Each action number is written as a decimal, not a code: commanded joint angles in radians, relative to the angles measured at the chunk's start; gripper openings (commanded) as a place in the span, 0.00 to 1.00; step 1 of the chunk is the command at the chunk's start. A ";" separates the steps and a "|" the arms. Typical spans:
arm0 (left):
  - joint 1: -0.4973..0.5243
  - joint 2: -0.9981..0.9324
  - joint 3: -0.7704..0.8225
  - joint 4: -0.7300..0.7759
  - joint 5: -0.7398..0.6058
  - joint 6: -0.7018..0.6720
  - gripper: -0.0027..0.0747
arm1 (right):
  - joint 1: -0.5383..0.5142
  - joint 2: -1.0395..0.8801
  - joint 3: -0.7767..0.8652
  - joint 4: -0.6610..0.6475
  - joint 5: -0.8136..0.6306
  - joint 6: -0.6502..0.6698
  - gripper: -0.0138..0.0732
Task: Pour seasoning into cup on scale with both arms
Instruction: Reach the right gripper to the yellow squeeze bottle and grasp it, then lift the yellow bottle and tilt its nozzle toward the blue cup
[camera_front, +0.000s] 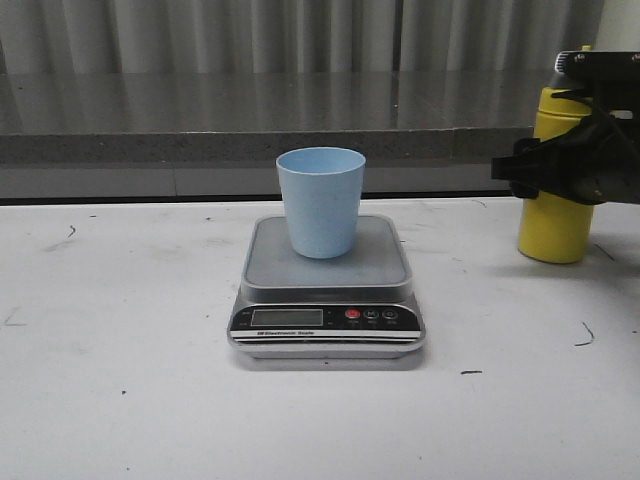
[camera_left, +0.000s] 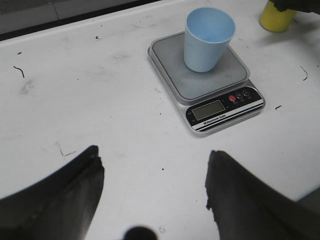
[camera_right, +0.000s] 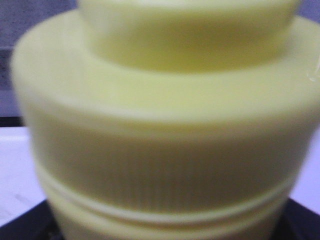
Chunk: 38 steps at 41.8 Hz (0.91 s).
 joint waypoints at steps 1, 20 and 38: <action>0.000 -0.005 -0.025 -0.009 -0.071 0.000 0.60 | -0.008 -0.057 -0.026 -0.007 0.001 -0.009 0.61; 0.000 -0.005 -0.025 -0.009 -0.071 0.000 0.60 | -0.008 -0.380 -0.057 -0.097 0.498 -0.192 0.60; 0.000 -0.005 -0.025 -0.009 -0.071 0.000 0.60 | 0.098 -0.507 -0.366 -0.579 1.173 -0.192 0.60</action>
